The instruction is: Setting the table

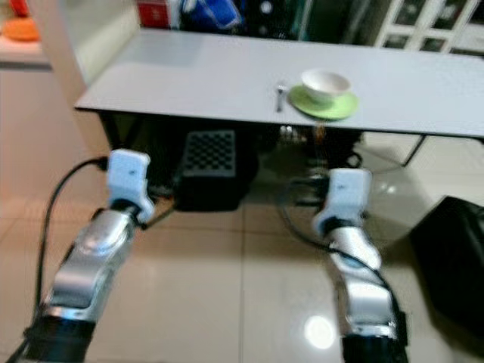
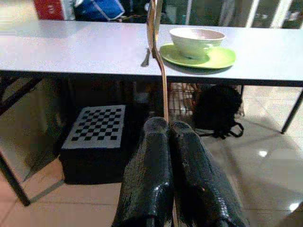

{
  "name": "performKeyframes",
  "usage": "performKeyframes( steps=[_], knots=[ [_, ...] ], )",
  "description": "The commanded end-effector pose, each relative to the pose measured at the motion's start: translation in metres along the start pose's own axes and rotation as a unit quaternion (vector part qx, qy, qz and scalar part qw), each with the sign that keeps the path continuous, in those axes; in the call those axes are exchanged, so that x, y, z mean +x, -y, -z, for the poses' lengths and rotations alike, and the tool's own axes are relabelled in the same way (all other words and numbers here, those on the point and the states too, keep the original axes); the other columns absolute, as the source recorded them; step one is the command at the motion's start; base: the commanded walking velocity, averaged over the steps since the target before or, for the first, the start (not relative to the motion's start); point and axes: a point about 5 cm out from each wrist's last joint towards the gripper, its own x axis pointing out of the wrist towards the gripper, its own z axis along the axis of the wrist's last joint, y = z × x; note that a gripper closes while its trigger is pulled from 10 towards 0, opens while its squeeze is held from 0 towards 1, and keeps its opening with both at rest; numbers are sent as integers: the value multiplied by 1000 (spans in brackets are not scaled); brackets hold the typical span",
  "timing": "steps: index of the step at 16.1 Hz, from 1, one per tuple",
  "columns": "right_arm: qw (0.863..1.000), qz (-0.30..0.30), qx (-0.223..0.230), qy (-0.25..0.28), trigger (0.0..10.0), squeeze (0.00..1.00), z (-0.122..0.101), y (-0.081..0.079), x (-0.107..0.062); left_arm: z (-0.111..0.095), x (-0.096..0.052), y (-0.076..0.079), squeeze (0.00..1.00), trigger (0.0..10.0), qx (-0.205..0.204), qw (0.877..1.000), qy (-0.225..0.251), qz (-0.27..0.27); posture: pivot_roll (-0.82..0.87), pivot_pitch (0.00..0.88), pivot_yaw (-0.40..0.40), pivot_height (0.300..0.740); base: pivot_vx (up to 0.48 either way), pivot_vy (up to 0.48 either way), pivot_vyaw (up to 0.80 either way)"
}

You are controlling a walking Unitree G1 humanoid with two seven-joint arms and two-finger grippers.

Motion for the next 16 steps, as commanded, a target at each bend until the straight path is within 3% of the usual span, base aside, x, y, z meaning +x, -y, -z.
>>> performKeyframes(
  steps=[1, 4, 9, 14, 16],
  knots=[
    [1000, 11, -13, 6, 10000, 0, -6, 8, -3, -1, -1, 12, 0, 10000, -2, 1000, 3, 23, -2, 0, -13, 740, 0, -341, 0],
    [1000, 13, -15, 6, 10000, 0, -6, 12, -2, -1, 0, 14, 0, 10000, 3, 1000, 4, 22, 8, 0, -17, 740, 0, -340, 0],
    [1000, 14, -13, 11, 10000, 0, -11, 9, -1, -3, -3, -2, 0, 10000, -8, 1000, 17, -15, -4, 0, -18, 740, 0, -331, 0],
    [999, -18, -18, 28, 10000, 0, -26, -2, 8, -22, 1, -4, 0, 10000, 11, 998, 56, -14, 20, 0, -24, 740, 0, 0, 0],
    [1000, -12, 1, 23, 10000, 0, -25, -5, 9, -21, 1, -7, 0, 10000, 9, 998, 60, -13, 14, 0, -19, 740, 0, 0, 0]
  ],
)
